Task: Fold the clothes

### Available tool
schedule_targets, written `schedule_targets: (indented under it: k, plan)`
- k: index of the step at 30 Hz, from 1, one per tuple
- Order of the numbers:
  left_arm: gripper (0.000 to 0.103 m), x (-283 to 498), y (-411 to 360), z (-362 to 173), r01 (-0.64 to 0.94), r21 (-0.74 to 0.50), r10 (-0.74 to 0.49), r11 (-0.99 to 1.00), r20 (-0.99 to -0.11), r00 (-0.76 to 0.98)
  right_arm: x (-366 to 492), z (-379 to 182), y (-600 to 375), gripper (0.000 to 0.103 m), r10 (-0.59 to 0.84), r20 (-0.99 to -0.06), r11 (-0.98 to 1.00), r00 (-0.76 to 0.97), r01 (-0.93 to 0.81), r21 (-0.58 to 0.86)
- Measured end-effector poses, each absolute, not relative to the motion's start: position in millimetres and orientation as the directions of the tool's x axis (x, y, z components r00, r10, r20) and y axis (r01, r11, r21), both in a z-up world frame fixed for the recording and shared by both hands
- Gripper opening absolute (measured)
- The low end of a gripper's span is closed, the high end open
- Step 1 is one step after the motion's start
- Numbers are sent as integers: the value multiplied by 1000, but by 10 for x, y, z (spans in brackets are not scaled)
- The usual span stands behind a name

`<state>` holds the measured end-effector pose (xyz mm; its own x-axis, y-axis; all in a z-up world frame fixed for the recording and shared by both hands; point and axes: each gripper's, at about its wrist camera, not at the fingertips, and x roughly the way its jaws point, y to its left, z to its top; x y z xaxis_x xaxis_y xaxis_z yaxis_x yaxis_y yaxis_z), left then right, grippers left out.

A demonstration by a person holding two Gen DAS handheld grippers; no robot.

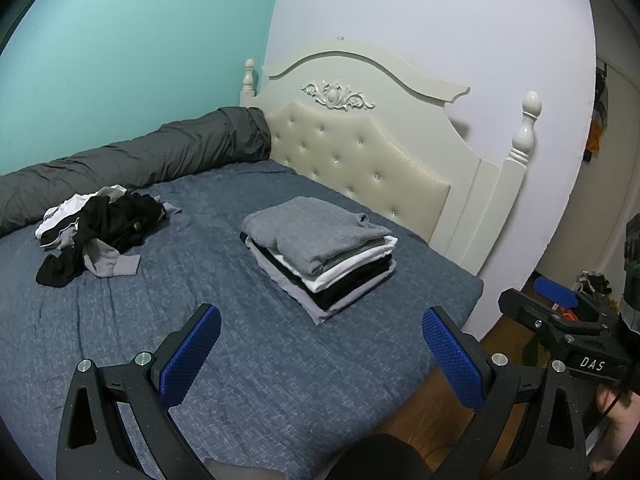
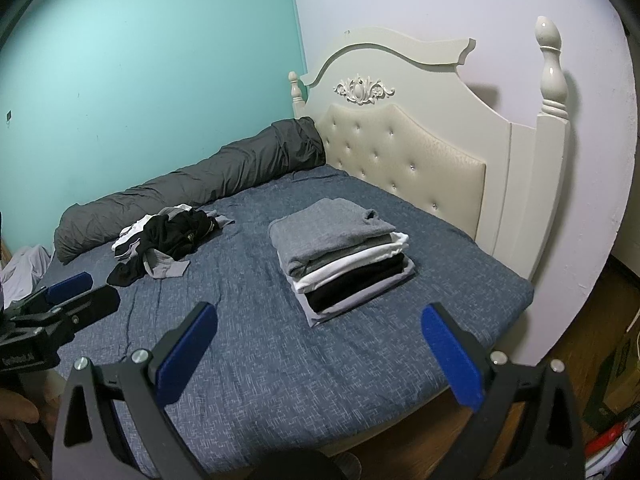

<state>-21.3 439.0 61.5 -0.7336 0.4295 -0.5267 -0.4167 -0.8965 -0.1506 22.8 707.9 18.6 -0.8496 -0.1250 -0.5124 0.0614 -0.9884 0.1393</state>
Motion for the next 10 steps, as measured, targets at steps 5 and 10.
schedule_targets:
  k: [5, 10]
  plan:
    - [103, -213, 4409, 595, -424, -152, 436, -893, -527, -730, 229, 179, 7090, 102, -123, -513, -988, -850, 58, 140]
    - [102, -213, 4430, 587, -421, -142, 429, -896, -525, -735, 229, 159, 7092, 102, -122, -517, -988, -847, 56, 141]
